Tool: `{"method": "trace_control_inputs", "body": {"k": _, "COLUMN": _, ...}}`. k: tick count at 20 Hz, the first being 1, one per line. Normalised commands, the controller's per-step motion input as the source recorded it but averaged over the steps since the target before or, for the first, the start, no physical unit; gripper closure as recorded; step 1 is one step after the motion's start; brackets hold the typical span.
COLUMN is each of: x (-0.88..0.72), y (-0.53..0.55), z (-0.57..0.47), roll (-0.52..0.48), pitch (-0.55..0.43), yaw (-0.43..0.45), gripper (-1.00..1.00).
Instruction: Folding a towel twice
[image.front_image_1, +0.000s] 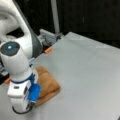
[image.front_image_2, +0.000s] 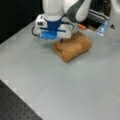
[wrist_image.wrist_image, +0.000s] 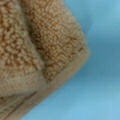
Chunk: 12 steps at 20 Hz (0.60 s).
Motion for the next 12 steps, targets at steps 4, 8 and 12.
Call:
{"method": "trace_control_inputs", "body": {"k": 4, "x": -0.05, "y": 0.11, "z": 0.29, "roll": -0.115, "pitch": 0.142, "yaw": -0.019, "gripper": -1.00}}
{"method": "trace_control_inputs", "body": {"k": 8, "x": -0.08, "y": 0.19, "z": 0.40, "roll": -0.127, "pitch": 0.112, "yaw": -0.048, "gripper": -1.00}}
{"method": "trace_control_inputs", "body": {"k": 12, "x": -0.11, "y": 0.29, "z": 0.39, "roll": -0.082, "pitch": 0.047, "yaw": -0.172, "gripper": -1.00}}
